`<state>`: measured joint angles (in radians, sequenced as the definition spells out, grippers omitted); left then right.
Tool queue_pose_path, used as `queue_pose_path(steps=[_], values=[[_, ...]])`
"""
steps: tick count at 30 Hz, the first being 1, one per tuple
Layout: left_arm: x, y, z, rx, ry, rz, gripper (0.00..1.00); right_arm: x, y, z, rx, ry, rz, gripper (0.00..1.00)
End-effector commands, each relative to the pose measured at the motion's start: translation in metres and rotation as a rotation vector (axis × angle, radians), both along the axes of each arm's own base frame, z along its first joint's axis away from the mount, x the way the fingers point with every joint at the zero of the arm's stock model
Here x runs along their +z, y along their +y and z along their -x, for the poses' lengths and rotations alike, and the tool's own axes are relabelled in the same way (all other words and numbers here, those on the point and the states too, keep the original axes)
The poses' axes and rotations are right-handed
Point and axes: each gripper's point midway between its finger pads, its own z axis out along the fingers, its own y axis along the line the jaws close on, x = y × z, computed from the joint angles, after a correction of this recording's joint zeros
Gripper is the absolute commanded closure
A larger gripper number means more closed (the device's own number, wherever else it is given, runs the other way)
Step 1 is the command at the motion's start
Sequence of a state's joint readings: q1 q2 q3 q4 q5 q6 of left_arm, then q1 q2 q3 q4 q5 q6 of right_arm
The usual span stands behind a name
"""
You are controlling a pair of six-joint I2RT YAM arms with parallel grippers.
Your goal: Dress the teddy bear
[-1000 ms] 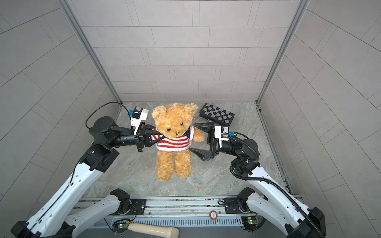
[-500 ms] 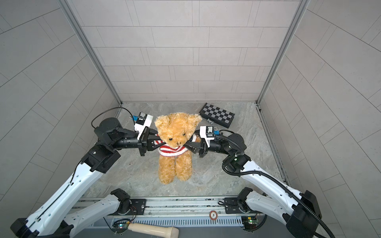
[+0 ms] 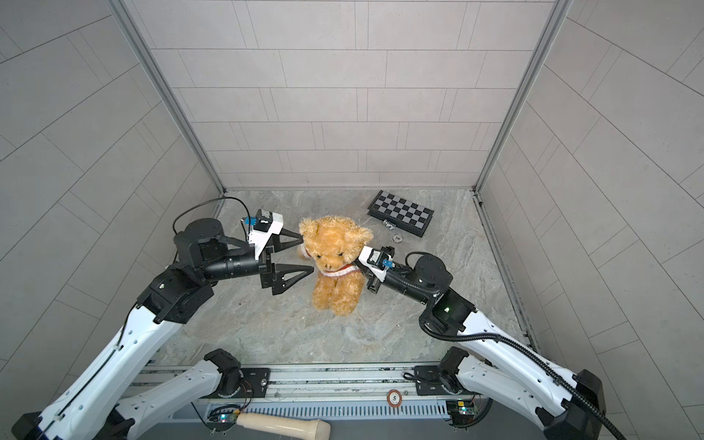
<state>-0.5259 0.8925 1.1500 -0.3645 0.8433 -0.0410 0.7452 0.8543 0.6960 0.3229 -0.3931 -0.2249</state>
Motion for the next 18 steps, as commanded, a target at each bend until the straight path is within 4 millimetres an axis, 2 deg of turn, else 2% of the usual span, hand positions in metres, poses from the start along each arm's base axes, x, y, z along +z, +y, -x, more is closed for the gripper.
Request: queue_pose_path(steps=[1, 5, 7, 13, 18], values=[[0.020, 0.007, 0.006, 0.022, -0.074, 0.007, 0.00, 0.007, -0.006, -0.015, -0.086, -0.057, 0.034, 1.00], [0.040, 0.002, -0.009, 0.085, -0.102, 0.035, 0.00, 0.005, -0.001, -0.020, -0.087, -0.055, 0.049, 1.00], [0.045, -0.007, -0.018, 0.108, -0.099, 0.042, 0.00, 0.008, 0.000, -0.021, -0.087, -0.050, 0.037, 1.00], [0.030, -0.032, -0.050, 0.180, -0.069, -0.029, 0.00, 0.011, 0.009, -0.023, -0.055, -0.033, 0.035, 1.00], [0.021, -0.037, -0.072, 0.258, -0.075, -0.068, 0.00, 0.009, 0.015, -0.018, -0.010, -0.036, 0.040, 1.00]])
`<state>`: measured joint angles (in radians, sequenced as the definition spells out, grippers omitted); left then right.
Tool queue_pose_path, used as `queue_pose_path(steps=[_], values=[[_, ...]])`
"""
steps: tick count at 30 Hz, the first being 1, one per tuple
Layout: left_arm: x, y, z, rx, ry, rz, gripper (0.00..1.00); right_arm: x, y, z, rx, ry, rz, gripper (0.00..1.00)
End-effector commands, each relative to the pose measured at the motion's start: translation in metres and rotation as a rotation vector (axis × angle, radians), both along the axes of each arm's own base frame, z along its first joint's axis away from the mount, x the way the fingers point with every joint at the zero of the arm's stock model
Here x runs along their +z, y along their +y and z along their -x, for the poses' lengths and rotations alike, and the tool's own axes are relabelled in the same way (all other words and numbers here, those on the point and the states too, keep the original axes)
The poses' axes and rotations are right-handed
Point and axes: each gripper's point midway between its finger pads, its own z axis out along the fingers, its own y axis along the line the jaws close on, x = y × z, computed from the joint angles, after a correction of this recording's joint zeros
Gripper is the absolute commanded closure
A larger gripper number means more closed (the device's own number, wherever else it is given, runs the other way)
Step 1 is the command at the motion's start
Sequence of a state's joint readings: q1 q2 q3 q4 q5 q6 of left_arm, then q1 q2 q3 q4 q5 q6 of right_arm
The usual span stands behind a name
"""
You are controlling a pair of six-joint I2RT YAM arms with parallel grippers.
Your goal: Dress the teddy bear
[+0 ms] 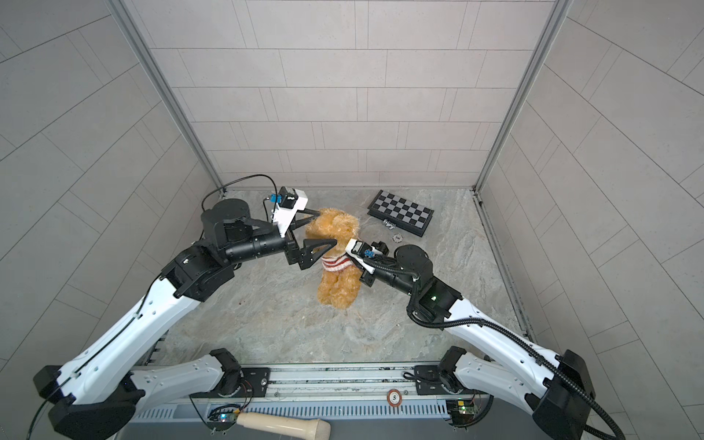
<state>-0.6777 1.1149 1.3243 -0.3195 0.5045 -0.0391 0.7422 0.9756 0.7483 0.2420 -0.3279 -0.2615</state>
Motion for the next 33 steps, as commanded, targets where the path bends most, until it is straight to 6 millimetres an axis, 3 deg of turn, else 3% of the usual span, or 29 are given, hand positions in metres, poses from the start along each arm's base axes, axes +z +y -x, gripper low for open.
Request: queue_pose_path(steps=[1, 11, 21, 23, 27, 30, 31, 33], values=[[0.006, 0.004, -0.015, 0.096, -0.046, -0.021, 0.00, 0.043, 0.005, 0.014, 0.075, -0.117, -0.080, 1.00], [-0.009, 0.010, -0.027, 0.159, -0.086, -0.120, 0.00, 0.036, 0.010, 0.029, 0.158, -0.155, -0.057, 1.00], [-0.033, -0.012, -0.012, -0.021, -0.067, -0.265, 0.03, 0.037, 0.011, 0.030, 0.164, -0.157, -0.048, 1.00], [-0.037, -0.013, -0.011, -0.034, -0.057, -0.273, 0.12, 0.038, 0.009, 0.028, 0.152, -0.157, -0.052, 1.00], [-0.035, -0.009, -0.012, -0.009, -0.067, -0.260, 0.70, 0.047, 0.006, 0.032, 0.153, -0.174, -0.101, 1.00], [-0.022, -0.002, -0.013, 0.016, -0.085, -0.206, 0.94, 0.052, 0.005, 0.038, 0.170, -0.184, -0.135, 1.00], [-0.017, 0.000, -0.013, 0.020, -0.085, -0.185, 1.00, 0.052, 0.004, 0.039, 0.171, -0.185, -0.142, 1.00], [-0.005, 0.007, -0.012, 0.025, -0.089, -0.133, 1.00, 0.052, 0.000, 0.041, 0.168, -0.185, -0.156, 1.00]])
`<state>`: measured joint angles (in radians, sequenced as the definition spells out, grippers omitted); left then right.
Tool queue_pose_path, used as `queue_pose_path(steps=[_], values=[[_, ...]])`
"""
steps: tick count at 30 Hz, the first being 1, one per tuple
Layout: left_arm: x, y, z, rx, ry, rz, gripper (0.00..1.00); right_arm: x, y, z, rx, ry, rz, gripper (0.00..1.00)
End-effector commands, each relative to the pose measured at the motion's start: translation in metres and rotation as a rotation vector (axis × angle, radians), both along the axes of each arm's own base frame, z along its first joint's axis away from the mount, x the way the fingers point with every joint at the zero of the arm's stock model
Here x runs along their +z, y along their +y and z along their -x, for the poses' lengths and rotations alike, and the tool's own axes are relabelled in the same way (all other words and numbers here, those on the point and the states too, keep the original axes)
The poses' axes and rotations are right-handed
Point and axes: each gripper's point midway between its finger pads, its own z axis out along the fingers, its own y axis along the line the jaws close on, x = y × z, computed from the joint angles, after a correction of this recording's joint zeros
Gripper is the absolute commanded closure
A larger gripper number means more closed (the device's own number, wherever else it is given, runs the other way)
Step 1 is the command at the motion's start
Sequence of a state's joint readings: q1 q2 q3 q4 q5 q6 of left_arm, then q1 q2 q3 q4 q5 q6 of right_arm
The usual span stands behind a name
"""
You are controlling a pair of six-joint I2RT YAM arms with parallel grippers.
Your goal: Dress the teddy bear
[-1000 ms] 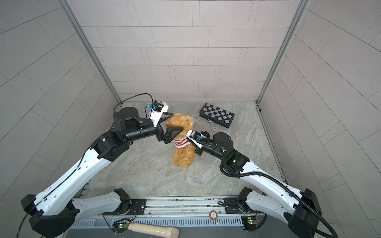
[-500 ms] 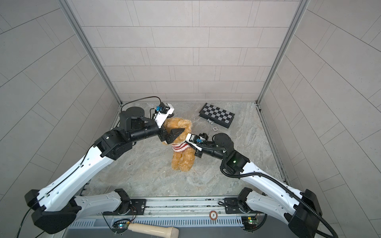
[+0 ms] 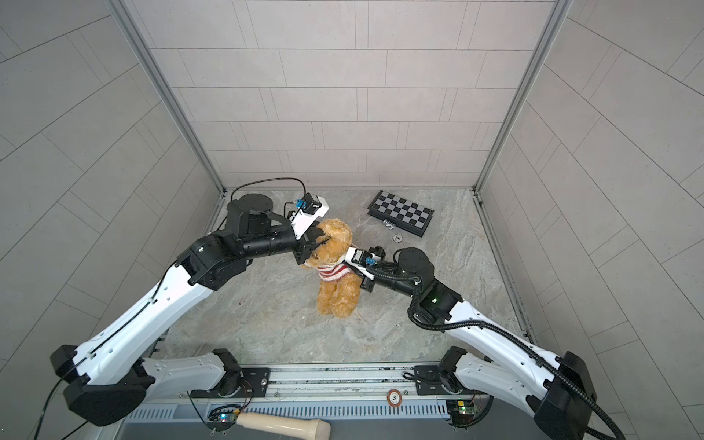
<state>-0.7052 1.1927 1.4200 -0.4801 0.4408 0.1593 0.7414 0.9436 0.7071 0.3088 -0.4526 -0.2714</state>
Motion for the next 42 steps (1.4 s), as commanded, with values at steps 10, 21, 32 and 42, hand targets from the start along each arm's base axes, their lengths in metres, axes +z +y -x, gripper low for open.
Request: queue_pose_path(steps=[10, 21, 32, 42], values=[[0.049, 0.034, 0.002, 0.046, -0.029, 0.180, 1.00, 0.043, -0.015, 0.020, 0.018, -0.098, -0.178, 0.42], [0.077, 0.044, 0.011, 0.058, -0.042, 0.326, 1.00, 0.035, -0.014, 0.006, -0.030, -0.042, -0.200, 0.32], [0.092, 0.053, 0.019, 0.075, -0.054, 0.393, 1.00, 0.039, -0.008, 0.006, 0.003, -0.034, -0.234, 0.49], [0.105, 0.059, 0.025, 0.083, -0.071, 0.448, 1.00, 0.042, -0.014, 0.001, -0.043, -0.041, -0.249, 1.00]])
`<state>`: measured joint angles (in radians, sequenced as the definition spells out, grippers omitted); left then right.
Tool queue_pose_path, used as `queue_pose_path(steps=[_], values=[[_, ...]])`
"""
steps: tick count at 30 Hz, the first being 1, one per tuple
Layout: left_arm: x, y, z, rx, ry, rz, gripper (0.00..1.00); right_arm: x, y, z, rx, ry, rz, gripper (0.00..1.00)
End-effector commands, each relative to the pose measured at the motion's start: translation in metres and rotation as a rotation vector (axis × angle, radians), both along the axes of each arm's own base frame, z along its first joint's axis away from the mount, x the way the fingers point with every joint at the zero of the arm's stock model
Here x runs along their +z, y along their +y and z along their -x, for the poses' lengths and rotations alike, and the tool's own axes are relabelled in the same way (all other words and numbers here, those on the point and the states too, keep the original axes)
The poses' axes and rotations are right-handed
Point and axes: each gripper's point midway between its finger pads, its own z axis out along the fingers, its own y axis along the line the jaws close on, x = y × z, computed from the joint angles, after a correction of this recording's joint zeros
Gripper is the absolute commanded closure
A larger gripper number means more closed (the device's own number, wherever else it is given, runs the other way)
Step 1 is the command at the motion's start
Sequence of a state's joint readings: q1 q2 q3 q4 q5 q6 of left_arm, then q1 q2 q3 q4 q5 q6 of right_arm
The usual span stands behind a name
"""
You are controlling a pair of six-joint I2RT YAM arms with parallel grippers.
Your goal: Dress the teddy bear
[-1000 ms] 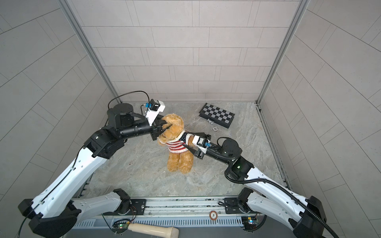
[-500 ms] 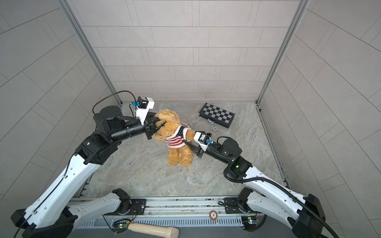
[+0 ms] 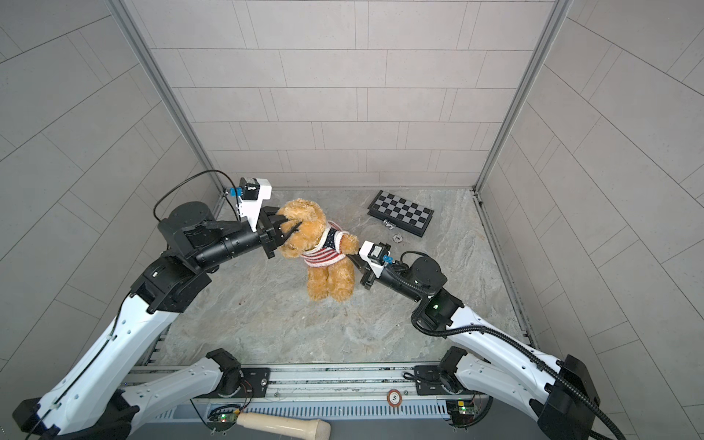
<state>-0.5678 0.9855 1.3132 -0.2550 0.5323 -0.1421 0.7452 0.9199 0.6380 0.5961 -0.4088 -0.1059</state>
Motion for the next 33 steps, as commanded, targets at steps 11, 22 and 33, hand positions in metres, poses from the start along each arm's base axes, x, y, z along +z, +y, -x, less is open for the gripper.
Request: queue_pose_path(steps=[11, 22, 33], values=[[0.040, 0.019, 0.008, 0.045, -0.099, 0.123, 1.00, -0.006, -0.030, -0.016, -0.111, 0.036, -0.066, 1.00], [0.029, 0.009, 0.003, 0.007, -0.075, 0.100, 1.00, 0.004, -0.018, -0.009, -0.022, 0.006, -0.066, 0.75], [-0.021, 0.035, -0.055, 0.322, 0.077, -0.075, 1.00, 0.020, -0.034, -0.005, -0.065, 0.001, -0.109, 0.51]])
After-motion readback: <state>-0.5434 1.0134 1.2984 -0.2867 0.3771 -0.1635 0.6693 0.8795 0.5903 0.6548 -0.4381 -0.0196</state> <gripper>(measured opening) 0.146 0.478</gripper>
